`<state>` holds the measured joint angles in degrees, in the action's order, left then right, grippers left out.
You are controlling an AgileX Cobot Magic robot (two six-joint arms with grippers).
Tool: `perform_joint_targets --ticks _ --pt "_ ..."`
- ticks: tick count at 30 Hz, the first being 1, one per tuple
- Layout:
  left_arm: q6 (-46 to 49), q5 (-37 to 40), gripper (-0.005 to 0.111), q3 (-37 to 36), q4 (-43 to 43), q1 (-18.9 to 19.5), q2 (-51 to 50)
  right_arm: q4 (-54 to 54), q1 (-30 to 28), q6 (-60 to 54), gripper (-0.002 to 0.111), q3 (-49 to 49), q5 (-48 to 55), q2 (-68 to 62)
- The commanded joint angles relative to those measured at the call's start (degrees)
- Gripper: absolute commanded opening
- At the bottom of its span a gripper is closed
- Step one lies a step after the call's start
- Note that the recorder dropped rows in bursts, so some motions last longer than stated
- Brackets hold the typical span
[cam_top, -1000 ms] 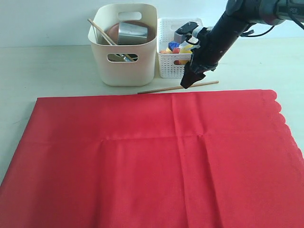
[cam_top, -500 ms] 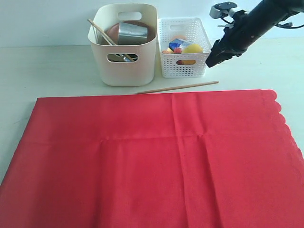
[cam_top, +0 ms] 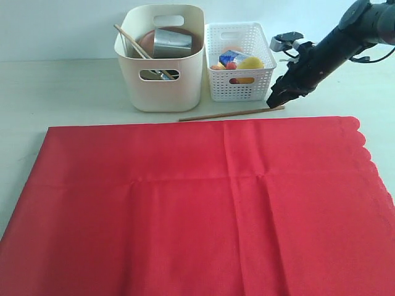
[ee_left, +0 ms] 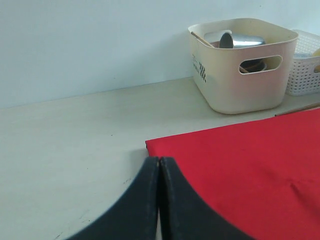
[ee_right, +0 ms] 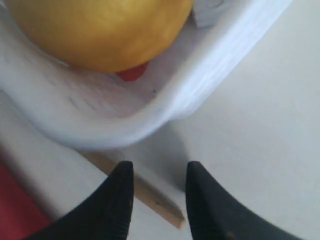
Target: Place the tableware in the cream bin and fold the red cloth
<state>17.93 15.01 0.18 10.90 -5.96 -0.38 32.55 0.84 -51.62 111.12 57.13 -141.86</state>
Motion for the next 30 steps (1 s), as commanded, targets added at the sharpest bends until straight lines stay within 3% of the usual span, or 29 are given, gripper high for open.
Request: perform_joint_targets --ticks 1,9,18,30 --pt "0.02 -0.12 0.002 -0.18 0.0 0.03 0.38 -0.14 0.07 0.76 0.035 0.13 2.17 -0.42" --pt "0.02 -0.12 0.002 -0.18 0.0 0.03 0.38 -5.22 0.07 3.16 0.035 0.13 9.06 -0.14" --pt "0.02 -0.12 0.002 -0.18 0.0 0.03 0.38 -1.19 0.39 1.37 0.035 0.13 8.73 1.84" --pt "0.02 -0.12 0.002 -0.18 0.0 0.03 0.38 -3.86 7.88 -3.63 0.035 0.13 0.67 1.84"
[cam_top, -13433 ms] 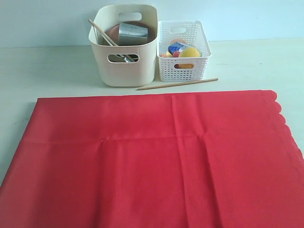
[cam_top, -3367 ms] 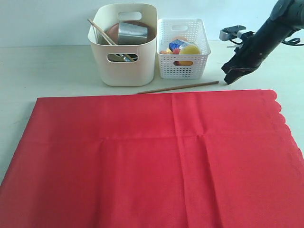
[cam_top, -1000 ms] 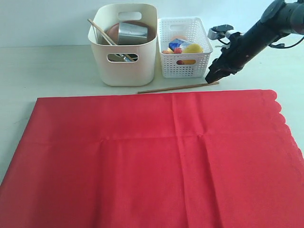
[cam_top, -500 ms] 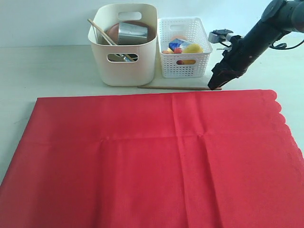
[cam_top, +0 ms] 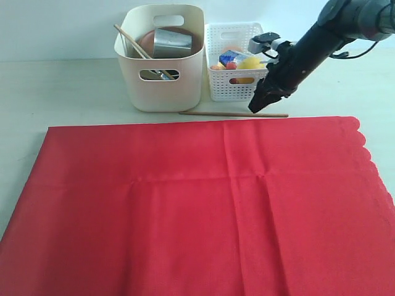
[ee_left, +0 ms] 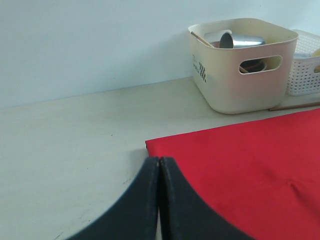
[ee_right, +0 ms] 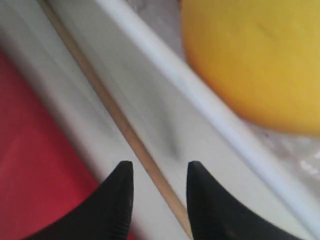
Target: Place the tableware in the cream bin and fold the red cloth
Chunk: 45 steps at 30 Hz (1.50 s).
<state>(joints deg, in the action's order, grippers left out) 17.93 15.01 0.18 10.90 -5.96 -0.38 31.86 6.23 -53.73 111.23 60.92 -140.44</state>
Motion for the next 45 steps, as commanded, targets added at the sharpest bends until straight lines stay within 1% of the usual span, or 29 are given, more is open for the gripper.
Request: perform_joint_targets --ticks 1,4,11,15,17,19,20,22,24,31,39,45 --pt "0.02 -0.12 0.002 -0.18 0.0 0.03 0.38 -4.83 3.16 -1.51 0.035 0.02 -4.11 0.42" --pt "0.02 -0.12 0.002 -0.18 0.0 0.03 0.38 -9.15 4.46 -0.06 0.035 0.02 -6.49 0.19" --pt "0.02 -0.12 0.002 -0.18 0.0 0.03 0.38 -11.65 4.96 1.38 0.035 0.02 -6.6 -1.68" --pt "0.02 -0.12 0.002 -0.18 0.0 0.03 0.38 -14.09 5.08 1.4 0.031 0.02 -6.27 -1.68" --pt "0.02 -0.12 0.002 -0.18 0.0 0.03 0.38 -15.1 5.08 1.29 0.024 0.02 -5.57 -1.68" --pt "0.02 -0.12 0.002 -0.18 0.0 0.03 0.38 -16.44 5.08 1.14 0.014 0.02 -4.84 -1.68" --pt "0.02 -0.12 0.002 -0.18 0.0 0.03 0.38 -17.11 4.97 1.12 0.008 0.02 -4.59 -1.68" --pt "0.02 -0.12 0.002 -0.18 0.0 0.03 0.38 -19.35 4.97 1.12 0.0 0.02 -4.14 -1.68" --pt "0.02 -0.12 0.002 -0.18 0.0 0.03 0.38 -20.58 4.97 1.12 0.0 0.02 -3.37 -1.68" --pt "0.02 -0.12 0.002 -0.18 0.0 0.03 0.38 -19.92 4.97 -0.7 0.0 0.02 -1.78 0.37" --pt "0.02 -0.12 0.002 -0.18 0.0 0.03 0.38 -19.92 4.97 -5.9 0.0 0.02 -0.81 6.61" --pt "0.02 -0.12 0.002 -0.18 0.0 0.03 0.38 -18.73 4.97 -9.58 0.0 0.02 0.8 7.91"
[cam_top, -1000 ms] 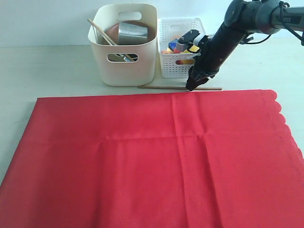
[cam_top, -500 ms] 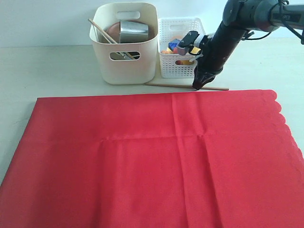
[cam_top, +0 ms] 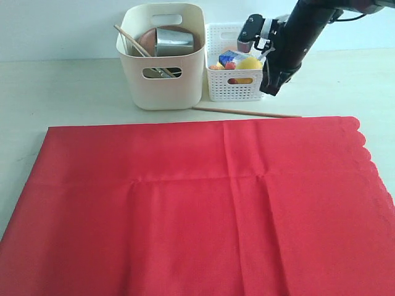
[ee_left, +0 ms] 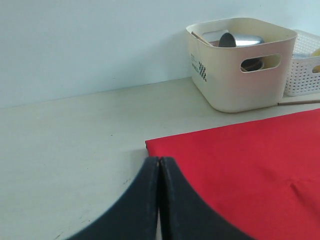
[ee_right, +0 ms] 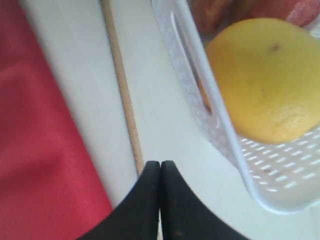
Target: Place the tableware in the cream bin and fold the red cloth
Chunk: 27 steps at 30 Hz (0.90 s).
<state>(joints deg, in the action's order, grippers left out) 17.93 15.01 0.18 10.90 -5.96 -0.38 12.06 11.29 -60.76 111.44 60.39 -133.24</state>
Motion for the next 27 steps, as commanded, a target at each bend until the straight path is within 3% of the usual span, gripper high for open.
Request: perform_joint_targets --ticks 1,5,14,27 --pt "0.02 -0.12 0.002 -0.18 0.0 0.03 0.38 1.87 0.04 -2.55 0.0 -0.19 1.32 0.46" --pt "0.02 -0.12 0.002 -0.18 0.0 0.03 0.38 4.73 0.74 -2.85 0.002 -0.19 1.67 -0.71" --pt "0.02 -0.12 0.002 -0.18 0.0 0.03 0.38 2.58 2.7 -3.4 0.033 -0.19 1.19 -3.04" --pt "0.02 -0.12 0.002 -0.18 0.0 0.03 0.38 0.85 2.7 1.01 0.034 -0.19 -2.53 -6.34"
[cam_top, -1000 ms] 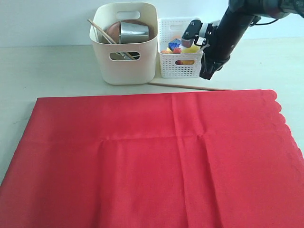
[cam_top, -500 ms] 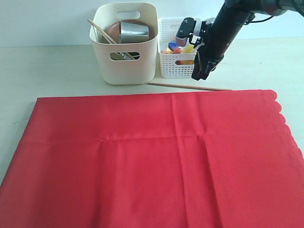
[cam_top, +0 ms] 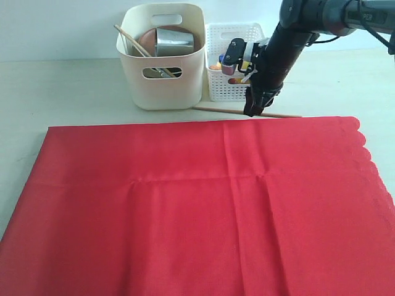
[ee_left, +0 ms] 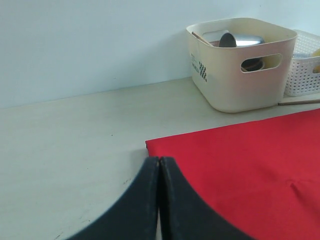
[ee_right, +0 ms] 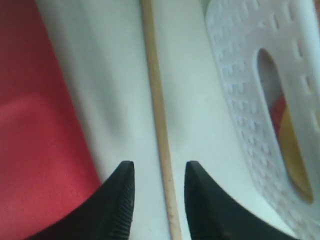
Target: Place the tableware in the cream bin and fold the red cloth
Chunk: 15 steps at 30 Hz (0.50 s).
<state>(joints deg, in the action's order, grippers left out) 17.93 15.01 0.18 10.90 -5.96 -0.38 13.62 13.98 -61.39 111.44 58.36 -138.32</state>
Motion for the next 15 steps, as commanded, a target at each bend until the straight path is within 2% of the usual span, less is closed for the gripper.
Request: perform_joint_targets --ticks 1,15 --pt "0.02 -0.12 0.002 -0.18 0.0 0.03 0.38 -0.7 0.02 1.64 0.034 -0.19 -0.51 -1.36" --pt "0.02 -0.12 0.002 -0.18 0.0 0.03 0.38 0.27 -0.52 7.9 0.034 -0.19 -0.24 2.62"
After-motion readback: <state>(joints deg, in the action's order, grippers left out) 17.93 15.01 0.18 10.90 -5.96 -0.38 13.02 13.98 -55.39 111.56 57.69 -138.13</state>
